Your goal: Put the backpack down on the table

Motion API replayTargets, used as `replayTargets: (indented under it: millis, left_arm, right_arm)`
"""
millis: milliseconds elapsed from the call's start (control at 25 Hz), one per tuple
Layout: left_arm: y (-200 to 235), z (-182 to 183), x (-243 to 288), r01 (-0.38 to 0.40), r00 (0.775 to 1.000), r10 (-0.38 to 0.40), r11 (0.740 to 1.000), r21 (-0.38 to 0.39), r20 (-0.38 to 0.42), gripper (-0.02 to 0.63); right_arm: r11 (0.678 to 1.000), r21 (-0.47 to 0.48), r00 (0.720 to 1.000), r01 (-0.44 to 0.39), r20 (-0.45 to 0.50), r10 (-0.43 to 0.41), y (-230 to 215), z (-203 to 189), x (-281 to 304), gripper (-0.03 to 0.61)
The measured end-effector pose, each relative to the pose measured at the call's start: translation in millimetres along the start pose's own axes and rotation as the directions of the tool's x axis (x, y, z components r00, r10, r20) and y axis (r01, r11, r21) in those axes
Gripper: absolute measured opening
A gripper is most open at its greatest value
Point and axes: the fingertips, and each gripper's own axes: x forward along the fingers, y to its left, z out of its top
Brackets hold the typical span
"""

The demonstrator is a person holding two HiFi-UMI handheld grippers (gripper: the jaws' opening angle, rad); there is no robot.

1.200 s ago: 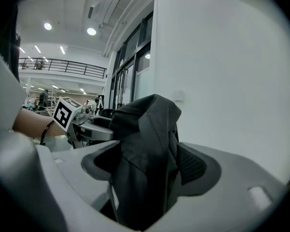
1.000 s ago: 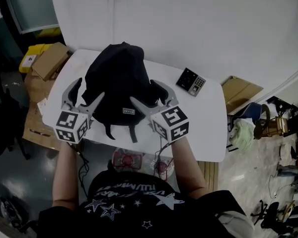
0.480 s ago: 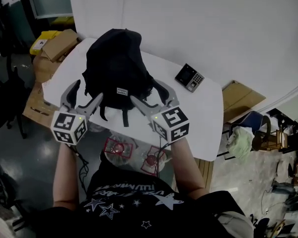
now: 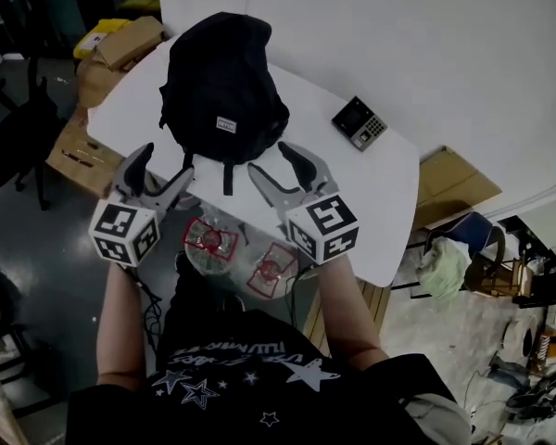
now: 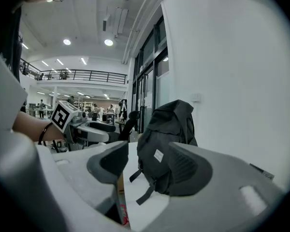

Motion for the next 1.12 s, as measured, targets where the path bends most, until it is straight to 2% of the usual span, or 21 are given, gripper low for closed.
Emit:
replayTargets:
  millis: [80,160,240,400,560,800,840,920,1000,1080,1120]
  left_arm:
    - [-6.3,-5.4,-10.8,-0.007,1.0,0.007,1.0,-0.015,-0.004,0.374]
    - [-11.5,-9.1,-20.2,-0.004,1.0,0.004,1.0,-0.023,-0.009,0.374]
    - [-13.6,-11.3,-27.0,-0.004,1.0,0.004,1.0,-0.029,-0.008,0.373]
    - [-16.7,-14.7,-31.9,-0.002,1.0,0.002,0.999,-0.04,-0.004,0.373]
    - [-28.2,-21.6,-45.8,0.021,1.0,-0.021,0.998,-0.056,0.003,0.373]
    - [-46.0,-31.3,-97.1,0.05,0.999,-0.05,0.995,-0.09,0.008,0.363]
    - [-47.7,-32.3,-107.8,0.051,0.999,-0.051,0.994,-0.094,0.008,0.317]
    - [-52.0,-33.6,-127.8,0.051,0.999,-0.05,0.994,-0.096,0.012,0.307]
    - [-58.7,-35.0,-145.7,0.054,0.999,-0.053,0.994,-0.095,0.012,0.25]
    - [-67.4,-36.2,-162.7,0.063,0.998,-0.062,0.994,-0.091,0.012,0.236]
    - [-71.6,-36.2,-171.4,0.067,0.998,-0.066,0.994,-0.088,0.013,0.202]
  right_arm:
    - [1.0,0.017,1.0,-0.012,-0.004,0.012,5.9,-7.8,-2.3,0.243]
    - [0.999,0.03,1.0,-0.017,0.003,0.017,12.0,-10.5,-4.5,0.176]
    - [0.999,0.037,1.0,-0.027,0.006,0.027,18.1,-11.5,-6.0,0.143]
    - [0.998,0.05,0.999,-0.035,-0.003,0.036,26.2,-16.2,-10.4,0.013]
    - [0.997,0.06,0.999,-0.046,-0.023,0.048,41.7,-22.9,-16.2,0.002]
    - [0.997,0.079,1.0,0.005,-0.02,-0.003,75.1,-18.3,-30.5,0.0]
    - [0.997,0.074,1.0,0.007,-0.019,-0.006,84.1,-16.3,-34.4,0.0]
    - [0.998,0.061,1.0,0.006,-0.02,-0.005,101.9,-13.8,-42.8,0.0]
    - [0.999,0.053,1.0,0.009,-0.022,-0.008,117.1,-12.5,-52.2,0.0]
    - [0.999,0.052,1.0,0.016,-0.025,-0.015,131.2,-11.7,-61.9,0.0]
    - [0.999,0.049,0.999,0.019,-0.028,-0.018,138.3,-11.3,-66.8,0.0]
